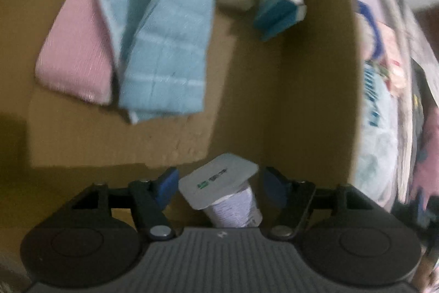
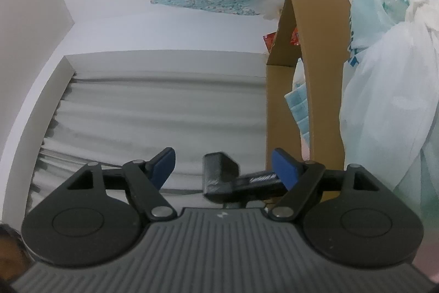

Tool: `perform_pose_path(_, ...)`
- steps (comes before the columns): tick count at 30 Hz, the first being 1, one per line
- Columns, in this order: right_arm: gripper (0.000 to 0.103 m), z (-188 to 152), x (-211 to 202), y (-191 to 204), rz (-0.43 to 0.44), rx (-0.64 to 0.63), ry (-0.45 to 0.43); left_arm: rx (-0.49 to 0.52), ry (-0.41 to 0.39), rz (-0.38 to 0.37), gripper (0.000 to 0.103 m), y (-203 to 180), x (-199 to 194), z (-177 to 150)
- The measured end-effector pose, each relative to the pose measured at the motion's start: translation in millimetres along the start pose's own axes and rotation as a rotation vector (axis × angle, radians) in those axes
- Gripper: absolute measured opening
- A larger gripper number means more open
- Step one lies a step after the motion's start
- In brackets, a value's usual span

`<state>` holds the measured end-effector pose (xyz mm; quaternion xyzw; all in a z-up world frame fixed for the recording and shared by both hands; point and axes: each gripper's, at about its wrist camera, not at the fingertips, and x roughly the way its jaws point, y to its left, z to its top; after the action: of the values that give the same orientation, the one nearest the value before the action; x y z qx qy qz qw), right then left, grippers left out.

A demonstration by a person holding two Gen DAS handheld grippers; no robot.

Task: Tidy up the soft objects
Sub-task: 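Reach the left tool into the box and grasp the white yogurt cup, then lift the white yogurt cup up out of the box with the left tool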

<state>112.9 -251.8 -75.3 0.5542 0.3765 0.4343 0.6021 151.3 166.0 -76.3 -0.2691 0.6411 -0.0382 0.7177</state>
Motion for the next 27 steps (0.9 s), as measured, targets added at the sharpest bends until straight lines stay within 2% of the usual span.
perform_pose_path(7, 0.08, 0.8, -9.4, -5.3, 0.008, 0.012, -0.015, -0.103, 0.089, -0.012, 0.074, 15.6, 24.6, 14.1)
perform_pose_path(11, 0.081, 2.6, -15.0, -8.8, 0.004, 0.022, -0.026, -0.091, 0.085, -0.013, 0.071, 16.6, 31.2, 15.0)
perform_pose_path(13, 0.081, 2.5, -17.1, -9.0, 0.004, 0.023, -0.03, -0.063, 0.068, -0.024, 0.053, 12.5, 30.8, 13.0)
perform_pose_path(14, 0.081, 2.2, -18.4, -8.2, 0.004, 0.023, -0.031, -0.049, 0.059, -0.036, 0.05, 10.4, 28.8, 12.0)
perform_pose_path(16, 0.081, 1.8, -18.6, -8.5, 0.005, 0.025, -0.032, -0.025, 0.039, -0.04, 0.035, 5.0, 23.0, 9.8)
perform_pose_path(18, 0.081, 0.7, -16.6, -8.9, 0.007, 0.026, -0.031, 0.003, 0.021, -0.037, 0.03, 0.9, 16.8, 6.9)
perform_pose_path(20, 0.081, -0.6, -15.2, -10.1, 0.009, 0.029, -0.027, 0.018, 0.015, -0.033, 0.029, -2.0, 11.3, 5.7)
perform_pose_path(21, 0.081, -0.9, -14.4, -10.4, 0.01, 0.03, -0.026, 0.018, 0.024, -0.03, 0.031, -2.2, 10.7, 5.6)
perform_pose_path(23, 0.081, -1.7, -13.2, -10.6, 0.011, 0.031, -0.023, -0.016, 0.083, -0.022, 0.055, 0.0, 15.4, 8.7)
perform_pose_path(24, 0.081, -2.0, -12.1, -10.6, 0.012, 0.031, -0.021, -0.033, 0.116, -0.031, 0.073, 3.1, 20.1, 10.1)
perform_pose_path(25, 0.081, -2.3, -11.6, -10.9, 0.014, 0.031, -0.019, -0.049, 0.144, -0.047, 0.079, 5.9, 24.3, 11.8)
perform_pose_path(27, 0.082, -2.3, -11.1, -11.5, 0.015, 0.033, -0.018, -0.062, 0.168, -0.029, 0.08, 7.6, 29.6, 14.4)
